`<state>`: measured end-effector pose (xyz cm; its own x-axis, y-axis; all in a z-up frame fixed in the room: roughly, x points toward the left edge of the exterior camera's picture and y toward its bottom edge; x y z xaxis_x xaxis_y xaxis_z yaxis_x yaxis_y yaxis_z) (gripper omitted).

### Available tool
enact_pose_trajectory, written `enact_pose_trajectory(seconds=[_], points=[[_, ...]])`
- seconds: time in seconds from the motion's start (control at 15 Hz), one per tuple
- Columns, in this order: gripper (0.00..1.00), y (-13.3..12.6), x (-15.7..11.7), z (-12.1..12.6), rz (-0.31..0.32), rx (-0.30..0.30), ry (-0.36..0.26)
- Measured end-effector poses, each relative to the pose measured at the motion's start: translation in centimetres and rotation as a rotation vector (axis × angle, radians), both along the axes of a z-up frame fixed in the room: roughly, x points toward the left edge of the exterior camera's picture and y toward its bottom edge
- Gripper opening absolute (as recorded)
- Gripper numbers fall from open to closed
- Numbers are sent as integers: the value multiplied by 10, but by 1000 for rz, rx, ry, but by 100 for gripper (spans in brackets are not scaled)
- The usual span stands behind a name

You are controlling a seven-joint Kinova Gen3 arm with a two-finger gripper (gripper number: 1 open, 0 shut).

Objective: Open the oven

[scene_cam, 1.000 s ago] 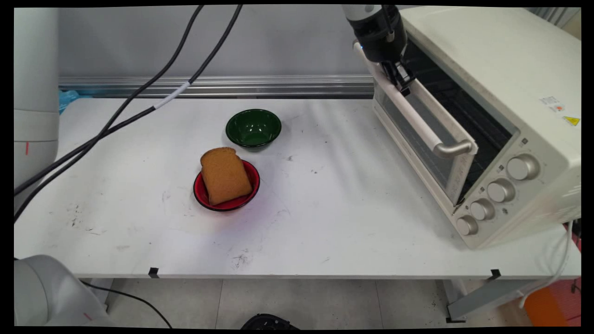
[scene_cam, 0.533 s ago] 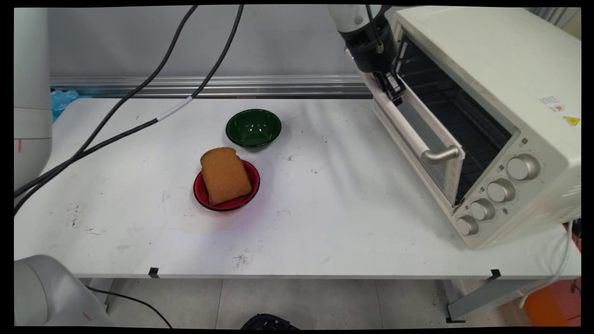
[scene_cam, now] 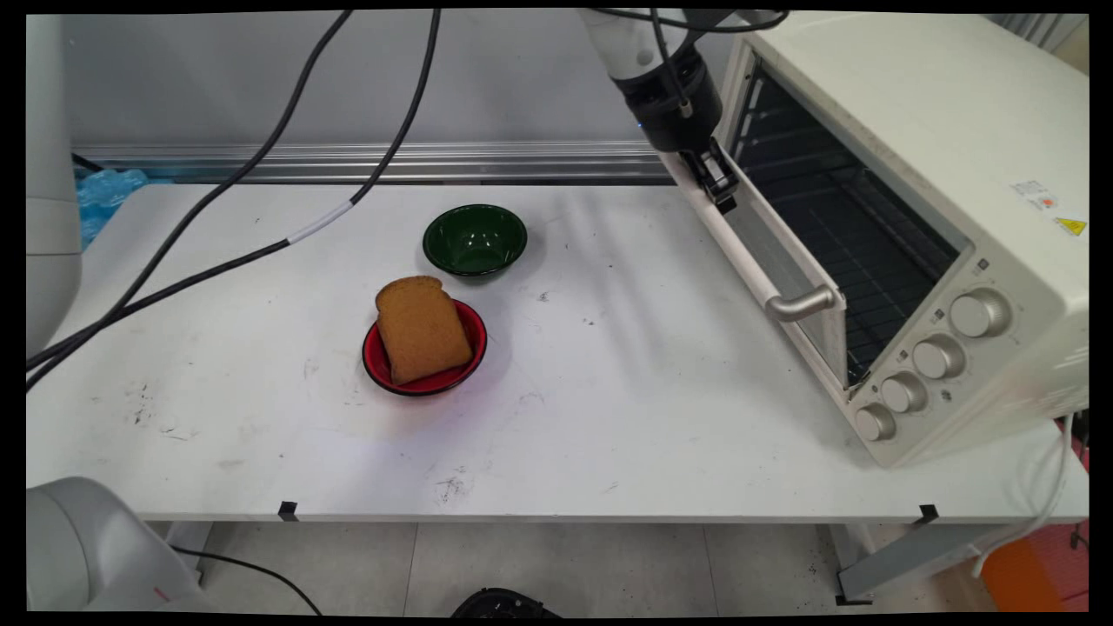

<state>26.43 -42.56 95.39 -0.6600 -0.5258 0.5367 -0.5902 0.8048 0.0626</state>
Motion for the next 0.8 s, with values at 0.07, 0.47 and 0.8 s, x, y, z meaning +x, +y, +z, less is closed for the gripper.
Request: enact_pose_trajectory(seconds=[0.07,0.47,0.8], points=[[0,2,3,-2,2,0,3],[0,14,22,-17,26,-3,9],[0,26,40,-33,30,-14,-1]])
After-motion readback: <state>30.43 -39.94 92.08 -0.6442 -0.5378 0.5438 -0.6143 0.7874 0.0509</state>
